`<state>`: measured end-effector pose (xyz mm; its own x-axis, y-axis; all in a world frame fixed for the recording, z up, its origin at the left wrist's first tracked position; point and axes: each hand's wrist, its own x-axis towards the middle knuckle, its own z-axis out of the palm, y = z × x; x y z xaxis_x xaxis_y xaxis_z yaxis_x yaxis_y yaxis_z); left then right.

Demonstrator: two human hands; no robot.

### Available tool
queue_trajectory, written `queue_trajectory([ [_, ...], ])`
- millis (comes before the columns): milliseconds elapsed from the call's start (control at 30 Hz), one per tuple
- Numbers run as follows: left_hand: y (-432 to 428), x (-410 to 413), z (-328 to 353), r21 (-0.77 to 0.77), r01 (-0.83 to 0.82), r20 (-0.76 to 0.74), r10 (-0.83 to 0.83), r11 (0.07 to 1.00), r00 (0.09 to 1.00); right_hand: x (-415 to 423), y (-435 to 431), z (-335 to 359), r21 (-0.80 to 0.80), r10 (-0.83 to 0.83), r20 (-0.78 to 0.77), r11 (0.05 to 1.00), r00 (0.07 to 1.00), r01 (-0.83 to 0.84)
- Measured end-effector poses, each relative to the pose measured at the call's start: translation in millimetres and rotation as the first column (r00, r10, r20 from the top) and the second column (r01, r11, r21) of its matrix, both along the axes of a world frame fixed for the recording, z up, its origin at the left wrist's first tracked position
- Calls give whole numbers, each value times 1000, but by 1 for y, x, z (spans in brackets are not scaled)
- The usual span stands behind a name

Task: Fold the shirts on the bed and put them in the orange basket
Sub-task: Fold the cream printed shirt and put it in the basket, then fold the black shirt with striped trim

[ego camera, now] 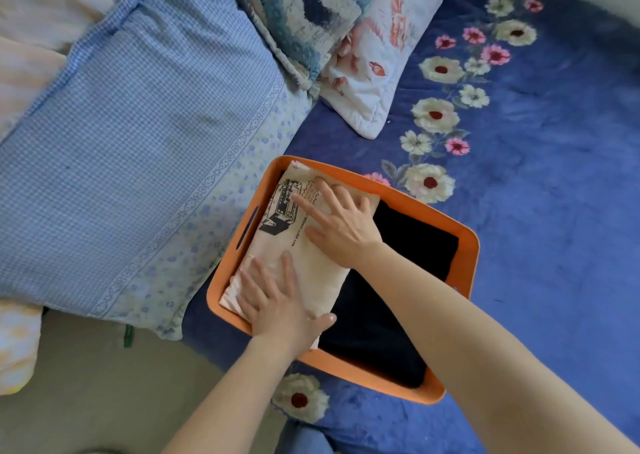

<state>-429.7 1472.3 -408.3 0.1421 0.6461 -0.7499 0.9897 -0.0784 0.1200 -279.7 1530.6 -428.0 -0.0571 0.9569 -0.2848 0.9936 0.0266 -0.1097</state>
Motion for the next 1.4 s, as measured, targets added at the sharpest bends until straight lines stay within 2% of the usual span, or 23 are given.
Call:
queue_trajectory([
  [167, 0, 6, -24, -26, 12, -98, -14, 1000, 995, -2, 8, -21, -61, -20, -50, 998, 999, 17],
  [267, 7, 12, -31, -65, 21, -151, -31, 998, 988, 2, 16, -29, -151, -42, -103, 988, 994, 26],
  [500, 8, 14, -36, -114, 12, -189, -34, 993, 981, 4, 12, -22, -224, -39, -147, 975, 988, 6],
  [633, 5, 6, -28, -118, 32, -133, -48, 992, 990, 8, -12, 0, -152, -15, -115, 988, 993, -3],
  [800, -15, 8, 3, -43, 47, 4, -47, 998, 999, 28, -100, 35, -196, -180, -119, 968, 976, 155],
  [900, -39, 22, 23, 83, 105, 130, -115, 991, 985, 37, -159, 62, -180, -312, -122, 940, 942, 288],
  [1033, -86, 65, 54, 245, 289, 189, -338, 926, 922, 52, -253, 108, -141, -456, -84, 886, 886, 443],
  [1167, -174, 129, 87, 303, 555, 220, -624, 774, 750, 82, -381, 151, -135, -675, 19, 729, 737, 671],
  [1233, -203, 147, 96, 294, 616, 208, -678, 731, 705, 94, -417, 160, -120, -729, 41, 676, 684, 727],
  [1300, -260, 176, 113, 304, 692, 234, -756, 654, 612, 108, -483, 181, -85, -802, 75, 587, 593, 805],
  [1400, -334, 210, 133, 371, 735, 263, -823, 568, 503, 126, -571, 197, -28, -855, 98, 509, 509, 860],
])
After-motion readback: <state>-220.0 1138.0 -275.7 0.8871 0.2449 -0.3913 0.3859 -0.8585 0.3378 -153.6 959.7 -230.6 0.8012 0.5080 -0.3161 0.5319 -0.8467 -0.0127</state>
